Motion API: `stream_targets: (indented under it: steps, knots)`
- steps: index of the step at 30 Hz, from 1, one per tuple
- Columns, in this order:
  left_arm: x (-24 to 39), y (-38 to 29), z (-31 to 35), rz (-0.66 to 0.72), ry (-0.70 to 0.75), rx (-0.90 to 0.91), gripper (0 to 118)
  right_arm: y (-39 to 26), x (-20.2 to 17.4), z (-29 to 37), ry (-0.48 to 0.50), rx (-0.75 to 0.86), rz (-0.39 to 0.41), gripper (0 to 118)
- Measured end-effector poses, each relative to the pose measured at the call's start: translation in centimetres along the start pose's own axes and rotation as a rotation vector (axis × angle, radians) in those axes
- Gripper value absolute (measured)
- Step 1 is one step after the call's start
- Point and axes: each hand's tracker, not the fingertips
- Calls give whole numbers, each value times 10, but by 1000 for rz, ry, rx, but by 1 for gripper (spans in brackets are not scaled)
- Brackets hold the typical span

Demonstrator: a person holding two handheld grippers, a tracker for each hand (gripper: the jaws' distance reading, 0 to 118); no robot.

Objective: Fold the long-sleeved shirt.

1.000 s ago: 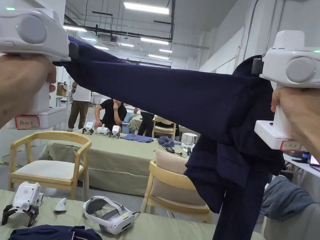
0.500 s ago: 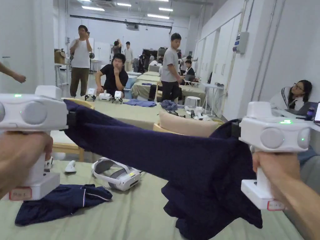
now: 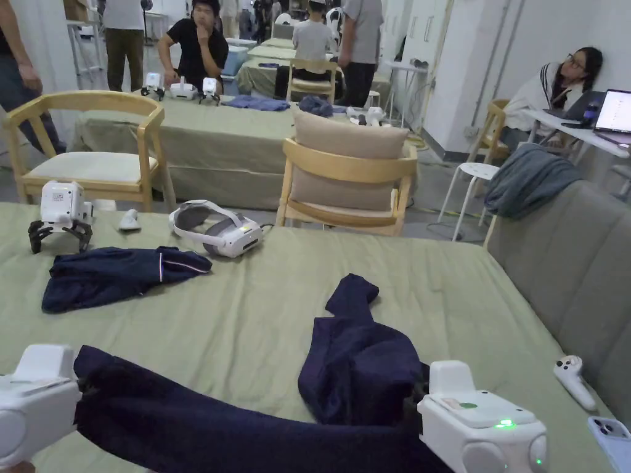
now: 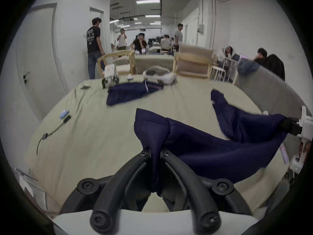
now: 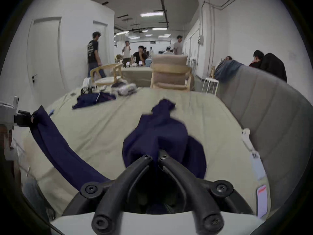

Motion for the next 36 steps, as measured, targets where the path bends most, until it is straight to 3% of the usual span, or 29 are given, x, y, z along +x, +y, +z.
stream_targets:
  steps: [5, 11, 14, 15, 17, 18, 19, 20, 22, 24, 26, 27, 28, 29, 30, 31, 32, 35, 36]
  knots:
    - [-20, -60, 2, -48, 32, -111, 13, -80, -27, 11, 53, -156, 56, 1]
    - [-33, -98, -10, 6, 43, -215, 13, -140, -44, -2, 85, -250, -14, 1]
    - [-31, -100, -12, 13, 39, -213, 16, -135, -43, -4, 86, -232, -14, 4]
    - [-30, -97, -10, 10, 46, -185, 32, -132, -37, -7, 90, -226, -27, 30]
    - [-25, -88, -1, 25, 91, -120, 88, -116, -34, 0, 57, -160, -29, 98]
    - [-23, -83, 3, 36, 106, -99, 111, -107, -32, 5, 41, -126, -33, 118]
    - [-19, -74, 10, 46, 77, -66, 107, -94, -29, 16, 39, -78, -48, 117]
    - [-15, -66, 23, 55, 66, 31, 105, -83, -21, 25, 107, 40, -119, 118]
    - [-5, -58, 33, 42, 91, 73, 105, -67, -2, 37, 47, 95, -131, 118]
    - [10, -51, 45, 52, 118, 140, 110, -54, -8, 60, -42, 171, -130, 118]
    - [29, -38, 49, 64, 50, 177, 110, -53, 0, 71, -107, 201, -116, 118]
    - [37, -37, 51, 78, 10, 188, 105, -59, 0, 64, -128, 198, -106, 118]
    - [45, -38, 52, 104, -18, 217, 88, -66, 2, 64, -132, 193, -103, 114]
    - [56, -36, 49, 113, -32, 228, 59, -73, 6, 65, -118, 190, -103, 100]
    - [64, -37, 43, 103, -30, 217, 10, -79, 11, 64, -114, 183, -110, 58]
    - [72, -37, 37, 96, -24, 205, 6, -77, 7, 70, -144, 167, -124, 15]
    - [78, -38, 31, 98, -62, 195, 4, -83, 9, 71, -180, 134, -139, 0]
    - [91, -41, 17, 94, -114, 147, 4, -104, 27, 56, -110, 59, -226, 0]
    - [95, -41, 13, 67, -118, 137, 4, -111, 39, 40, -132, 38, -221, 0]
